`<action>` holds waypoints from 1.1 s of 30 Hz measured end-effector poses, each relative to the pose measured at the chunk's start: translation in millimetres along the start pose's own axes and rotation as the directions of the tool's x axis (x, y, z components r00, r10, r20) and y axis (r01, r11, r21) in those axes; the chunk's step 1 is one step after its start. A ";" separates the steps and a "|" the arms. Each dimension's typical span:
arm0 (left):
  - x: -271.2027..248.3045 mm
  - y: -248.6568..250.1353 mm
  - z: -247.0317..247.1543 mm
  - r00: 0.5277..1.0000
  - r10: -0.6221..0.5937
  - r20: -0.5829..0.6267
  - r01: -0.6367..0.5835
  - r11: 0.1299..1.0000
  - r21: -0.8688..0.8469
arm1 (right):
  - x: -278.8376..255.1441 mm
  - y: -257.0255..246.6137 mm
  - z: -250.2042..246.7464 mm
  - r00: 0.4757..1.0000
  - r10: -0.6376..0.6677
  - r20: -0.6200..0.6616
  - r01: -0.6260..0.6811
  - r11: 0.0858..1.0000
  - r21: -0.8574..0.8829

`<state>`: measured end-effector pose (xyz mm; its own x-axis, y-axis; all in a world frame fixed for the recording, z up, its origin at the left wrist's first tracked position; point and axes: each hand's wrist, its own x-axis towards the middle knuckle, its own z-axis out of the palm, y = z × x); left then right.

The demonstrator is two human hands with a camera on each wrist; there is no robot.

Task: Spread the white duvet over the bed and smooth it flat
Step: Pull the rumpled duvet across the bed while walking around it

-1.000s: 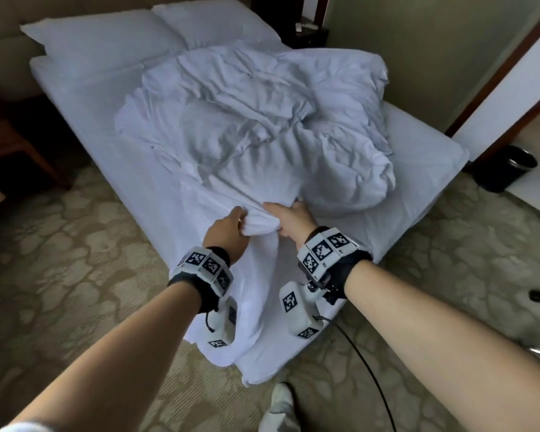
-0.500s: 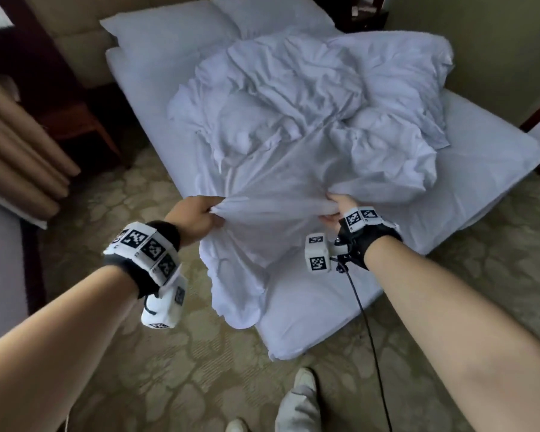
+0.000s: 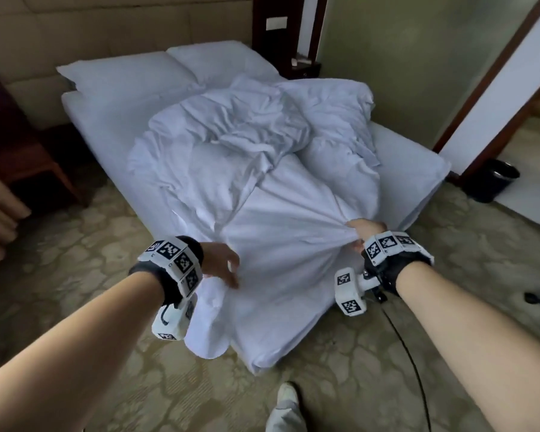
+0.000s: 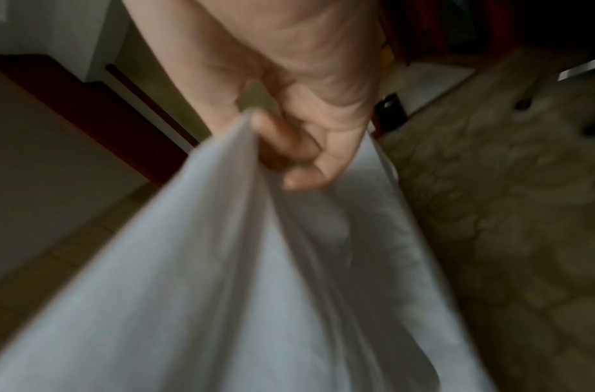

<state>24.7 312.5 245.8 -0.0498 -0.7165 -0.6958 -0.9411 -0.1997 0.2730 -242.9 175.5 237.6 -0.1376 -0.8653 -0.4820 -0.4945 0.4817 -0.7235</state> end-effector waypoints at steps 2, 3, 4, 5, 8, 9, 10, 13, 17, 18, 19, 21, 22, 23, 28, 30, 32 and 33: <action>11.7 -4.7 8.4 0.989 -0.053 0.137 0.045 0.997 0.062 | 3.2 24.5 -7.6 0.994 0.108 -0.015 -0.107 0.990 0.091; 15.4 -6.4 10.5 0.988 -0.073 0.139 0.062 0.995 0.079 | 6.1 35.0 -13.6 0.992 0.125 -0.012 -0.124 0.988 0.092; 18.5 -6.6 10.6 0.991 -0.083 0.101 0.075 0.994 0.084 | 8.5 41.0 -22.2 0.989 0.145 -0.007 -0.144 0.986 0.088; 22.0 -5.5 9.0 0.996 -0.079 0.040 0.076 0.994 0.082 | 11.4 45.0 -33.7 0.988 0.156 -0.010 -0.154 0.984 0.089; 32.9 0.7 -2.0 0.995 -0.060 -0.081 0.061 0.998 0.007 | 24.1 42.3 -64.5 0.984 0.177 -0.008 -0.174 0.973 0.152; 37.9 3.4 -6.9 0.994 -0.061 -0.089 0.057 0.998 -0.040 | 30.5 39.3 -72.3 0.986 0.167 -0.015 -0.162 0.973 0.162; 43.2 7.5 -12.8 0.994 -0.059 -0.090 0.053 0.996 -0.075 | 36.6 36.1 -78.7 0.988 0.153 -0.016 -0.148 0.975 0.165; 66.7 27.8 -33.0 0.990 -0.053 -0.131 0.040 0.994 -0.105 | 56.5 24.8 -95.8 0.991 0.126 -0.049 -0.112 0.969 0.220; 104.5 71.8 -66.1 0.985 -0.049 -0.165 0.026 0.990 -0.139 | 96.2 3.1 -134.4 0.995 0.104 -0.011 -0.097 0.957 0.272; 111.4 81.3 -73.6 0.984 -0.048 -0.173 0.022 0.988 -0.150 | 106.7 -2.0 -142.5 0.996 0.085 -0.005 -0.081 0.960 0.270; 123.7 97.7 -85.6 0.980 -0.046 -0.196 0.014 0.987 -0.163 | 122.0 -10.5 -156.8 0.998 0.069 0.002 -0.067 0.961 0.269; 146.1 130.9 -109.4 0.963 -0.041 -0.266 -0.008 0.984 -0.181 | 152.6 -26.0 -183.7 0.999 0.052 0.013 -0.054 0.965 0.257; 155.5 147.1 -120.3 0.954 -0.043 -0.297 -0.021 0.978 -0.207 | 167.0 -33.1 -194.8 0.999 0.041 0.012 -0.042 0.968 0.247; 165.5 164.1 -131.0 0.946 -0.039 -0.322 -0.036 0.974 -0.225 | 180.6 -41.1 -206.2 1.000 0.028 0.002 -0.027 0.971 0.239; 210.6 238.6 -176.7 0.925 0.000 -0.379 -0.098 0.966 -0.240 | 245.8 -77.6 -254.0 0.998 -0.064 -0.028 0.068 0.983 0.171; 234.3 261.1 -194.5 0.922 0.014 -0.387 -0.114 0.964 -0.239 | 274.0 -89.4 -267.8 0.998 -0.067 -0.017 0.069 0.980 0.189; 256.1 275.7 -210.1 0.919 0.021 -0.395 -0.123 0.964 -0.236 | 299.9 -97.9 -274.6 0.997 -0.075 0.004 0.073 0.978 0.193; 272.4 283.7 -219.7 0.919 0.027 -0.394 -0.127 0.965 -0.231 | 316.1 -102.6 -277.9 0.997 -0.078 0.010 0.075 0.979 0.190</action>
<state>-182.4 -86.2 279.7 0.0609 -0.9271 -0.3698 -0.8240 -0.2558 0.5056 -474.2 -185.9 296.7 -0.0901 -0.8989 -0.4287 -0.3313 0.4330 -0.8383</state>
